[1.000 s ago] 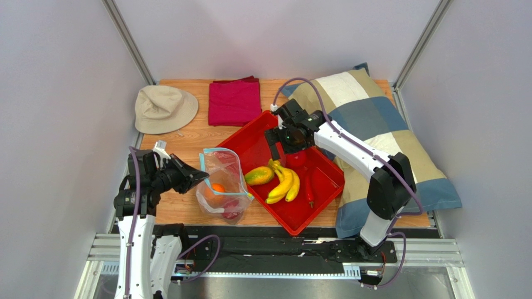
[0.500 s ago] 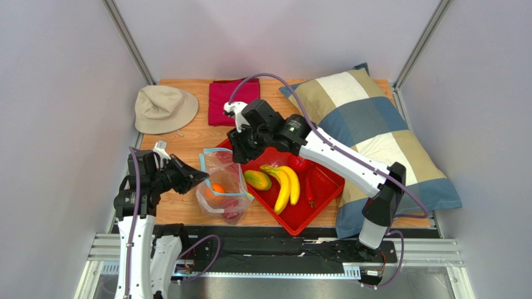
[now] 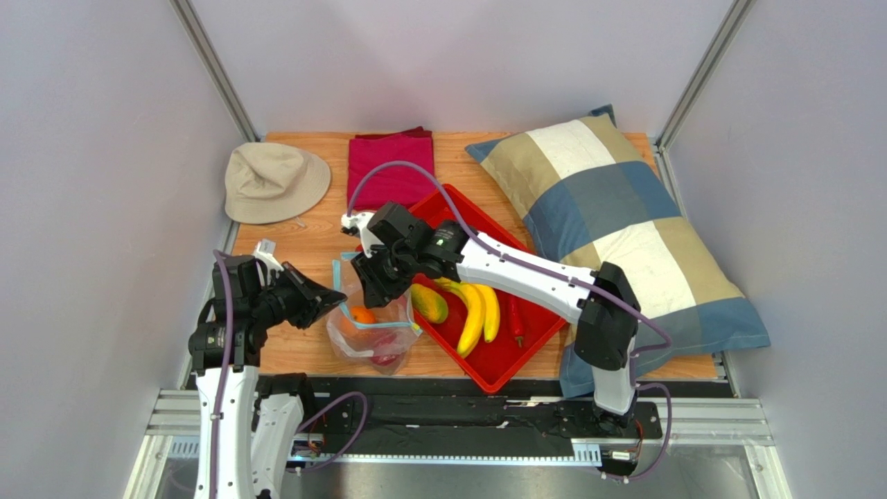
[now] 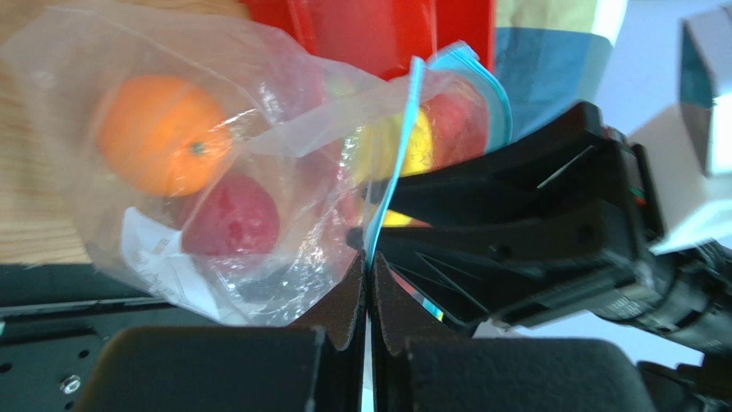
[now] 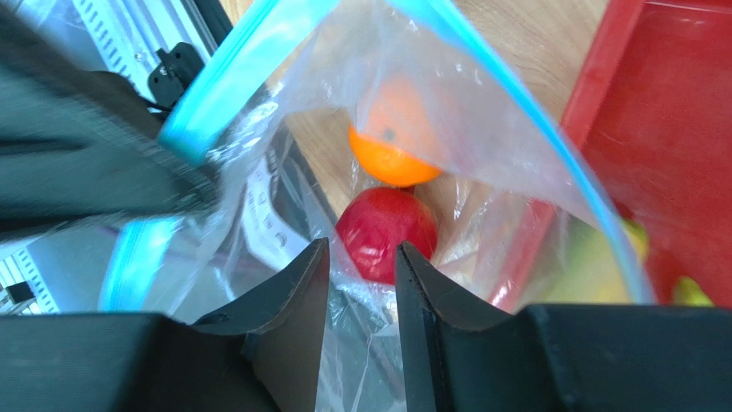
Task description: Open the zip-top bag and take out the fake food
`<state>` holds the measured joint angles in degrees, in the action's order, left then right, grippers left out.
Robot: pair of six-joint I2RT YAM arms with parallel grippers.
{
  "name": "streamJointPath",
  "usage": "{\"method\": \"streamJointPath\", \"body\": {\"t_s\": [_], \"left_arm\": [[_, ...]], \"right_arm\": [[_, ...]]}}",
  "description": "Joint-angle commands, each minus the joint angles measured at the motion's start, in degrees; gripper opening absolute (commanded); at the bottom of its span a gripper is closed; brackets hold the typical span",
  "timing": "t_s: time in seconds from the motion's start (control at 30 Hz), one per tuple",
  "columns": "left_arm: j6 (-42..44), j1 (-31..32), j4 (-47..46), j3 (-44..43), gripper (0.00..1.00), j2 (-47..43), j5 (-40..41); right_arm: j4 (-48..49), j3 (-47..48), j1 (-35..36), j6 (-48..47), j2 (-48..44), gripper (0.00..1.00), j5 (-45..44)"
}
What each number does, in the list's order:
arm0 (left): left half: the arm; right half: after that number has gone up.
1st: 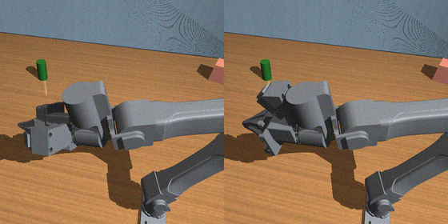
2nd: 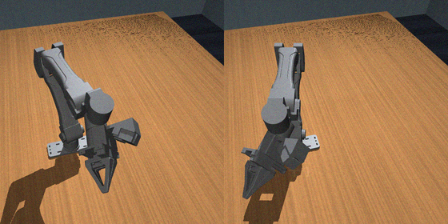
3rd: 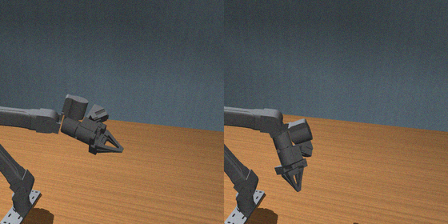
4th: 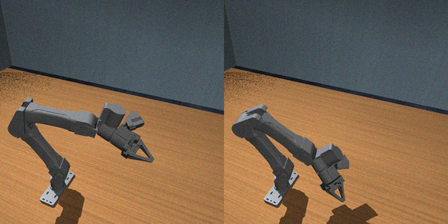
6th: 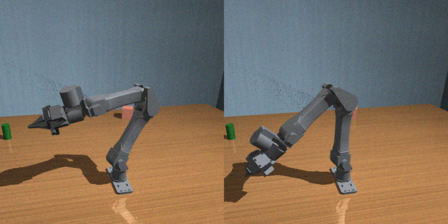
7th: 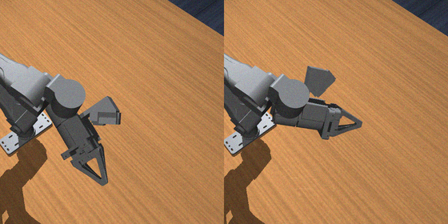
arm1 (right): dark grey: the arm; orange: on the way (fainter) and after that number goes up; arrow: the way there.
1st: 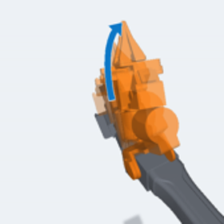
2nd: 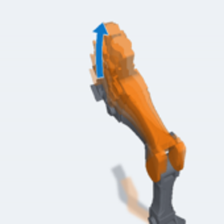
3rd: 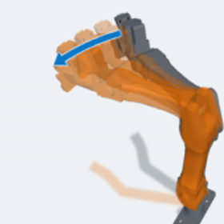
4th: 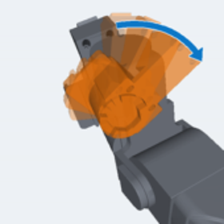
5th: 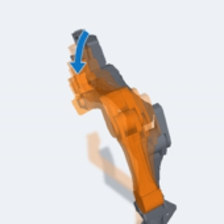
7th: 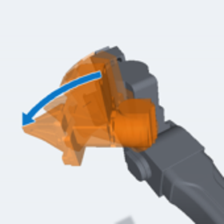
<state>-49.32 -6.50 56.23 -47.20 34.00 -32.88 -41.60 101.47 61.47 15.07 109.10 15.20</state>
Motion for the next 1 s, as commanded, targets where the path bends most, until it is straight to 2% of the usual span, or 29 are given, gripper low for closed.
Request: {"method": "streamJointPath", "body": {"t_s": [0.0,0.2,0.33,0.7,0.97], "left_arm": [[0.28,-0.18,4.94,-1.05,0.0,-2.35,5.63],[-0.69,-0.09,5.38,1.41,0.0,-4.82,6.16],[0.71,-0.09,6.53,1.32,0.0,-4.47,6.52],[1.86,0.0,8.46,2.64,0.0,-6.05,8.36],[0.45,-0.18,11.36,6.59,0.0,-10.53,9.07]], "right_arm": [[10.29,-3.21,1.19,1.37,4.36,0.41,2.9],[15.84,-3.03,2.07,2.24,8.23,0.62,3.08],[17.43,-2.77,2.86,1.89,9.64,0.72,3.61],[19.27,-2.07,5.67,1.89,15.78,0.9,3.61],[20.6,3.2,6.82,3.82,23.61,0.96,0.54]]}}
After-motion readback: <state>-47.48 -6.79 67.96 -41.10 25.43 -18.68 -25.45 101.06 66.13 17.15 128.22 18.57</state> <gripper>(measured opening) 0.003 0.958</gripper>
